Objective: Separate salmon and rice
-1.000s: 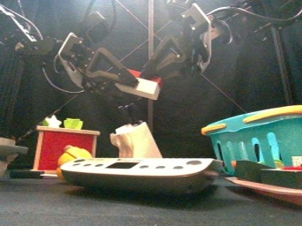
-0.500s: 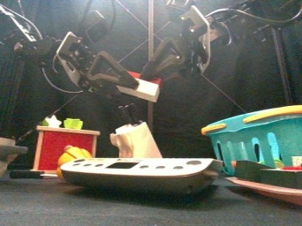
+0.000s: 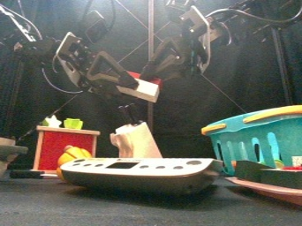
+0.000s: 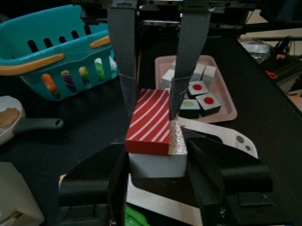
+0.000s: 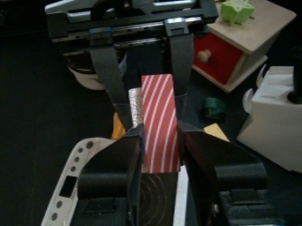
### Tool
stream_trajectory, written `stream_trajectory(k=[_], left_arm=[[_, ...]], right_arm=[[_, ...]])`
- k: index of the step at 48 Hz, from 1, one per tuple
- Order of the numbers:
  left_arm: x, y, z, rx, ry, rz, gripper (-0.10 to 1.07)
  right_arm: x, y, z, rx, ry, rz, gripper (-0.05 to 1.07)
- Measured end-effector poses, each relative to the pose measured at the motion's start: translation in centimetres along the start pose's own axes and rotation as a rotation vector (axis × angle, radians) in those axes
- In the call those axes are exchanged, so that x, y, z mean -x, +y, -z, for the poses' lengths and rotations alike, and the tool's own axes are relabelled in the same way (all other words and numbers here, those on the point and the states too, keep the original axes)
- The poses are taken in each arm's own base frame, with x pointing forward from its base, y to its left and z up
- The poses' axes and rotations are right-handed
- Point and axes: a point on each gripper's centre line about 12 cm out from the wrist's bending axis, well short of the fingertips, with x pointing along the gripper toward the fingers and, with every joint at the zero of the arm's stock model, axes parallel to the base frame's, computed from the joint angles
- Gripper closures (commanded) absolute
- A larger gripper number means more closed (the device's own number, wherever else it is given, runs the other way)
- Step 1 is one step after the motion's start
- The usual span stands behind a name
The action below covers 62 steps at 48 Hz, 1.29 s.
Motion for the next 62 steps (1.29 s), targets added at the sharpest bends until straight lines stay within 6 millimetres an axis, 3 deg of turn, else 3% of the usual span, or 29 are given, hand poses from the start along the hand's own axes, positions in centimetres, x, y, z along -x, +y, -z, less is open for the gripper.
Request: stream_trajectory(k=[16, 35, 62], left_arm=[[0.0, 0.1, 0.0, 0.002, 0.000, -0.001, 0.49], [0.5, 0.1, 0.6, 0.011, 0.009, -0.006, 0.49], [4.0, 0.2, 0.9, 0.049, -0.009, -0.032, 0.49]], right_arm=[[0.0, 0.0, 0.1, -0.020, 0.008, 0.002, 0.55], [0.0, -0.2, 0.7, -0.039, 0.028, 0.012, 0.55], [1.3, -1.0, 2.5, -0.072, 0.075, 0.026, 0.56]])
